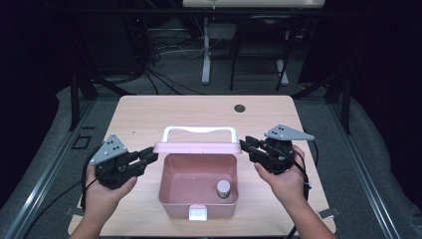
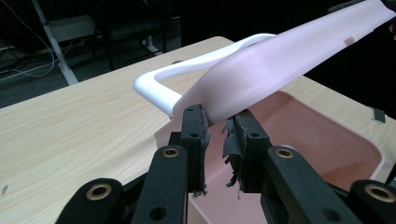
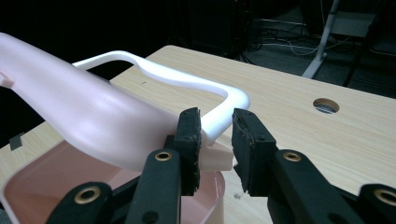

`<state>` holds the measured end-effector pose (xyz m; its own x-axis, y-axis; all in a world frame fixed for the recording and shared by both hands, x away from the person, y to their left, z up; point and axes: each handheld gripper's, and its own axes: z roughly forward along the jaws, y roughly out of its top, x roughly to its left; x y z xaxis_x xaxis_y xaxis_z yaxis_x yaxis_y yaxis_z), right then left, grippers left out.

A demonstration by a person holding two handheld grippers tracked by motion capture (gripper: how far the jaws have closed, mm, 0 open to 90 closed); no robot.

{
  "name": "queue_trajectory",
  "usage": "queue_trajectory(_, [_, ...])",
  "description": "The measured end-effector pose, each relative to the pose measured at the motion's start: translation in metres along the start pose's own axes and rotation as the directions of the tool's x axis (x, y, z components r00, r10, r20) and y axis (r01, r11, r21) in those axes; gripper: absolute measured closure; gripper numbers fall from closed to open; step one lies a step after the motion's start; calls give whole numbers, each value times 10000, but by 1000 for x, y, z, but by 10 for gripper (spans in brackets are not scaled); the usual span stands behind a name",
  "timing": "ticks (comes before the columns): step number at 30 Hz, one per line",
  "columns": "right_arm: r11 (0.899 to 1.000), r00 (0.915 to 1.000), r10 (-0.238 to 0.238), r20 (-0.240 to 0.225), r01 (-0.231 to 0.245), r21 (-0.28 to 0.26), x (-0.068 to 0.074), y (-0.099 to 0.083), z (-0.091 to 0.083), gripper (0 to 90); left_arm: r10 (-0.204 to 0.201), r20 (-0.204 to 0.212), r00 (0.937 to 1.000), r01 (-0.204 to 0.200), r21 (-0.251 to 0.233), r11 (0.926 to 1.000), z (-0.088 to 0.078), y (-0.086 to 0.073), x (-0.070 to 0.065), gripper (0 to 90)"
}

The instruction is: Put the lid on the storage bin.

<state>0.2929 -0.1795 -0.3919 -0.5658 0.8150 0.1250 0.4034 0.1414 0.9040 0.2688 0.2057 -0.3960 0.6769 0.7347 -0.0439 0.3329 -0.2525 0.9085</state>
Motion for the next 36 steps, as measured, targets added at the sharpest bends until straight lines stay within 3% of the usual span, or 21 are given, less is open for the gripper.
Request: queue_trajectory(36, [9997,10000,12,0,-12,-225,0,-4,0,682,57,320,9995,-55,-55,10000,-9,-30,-11,732])
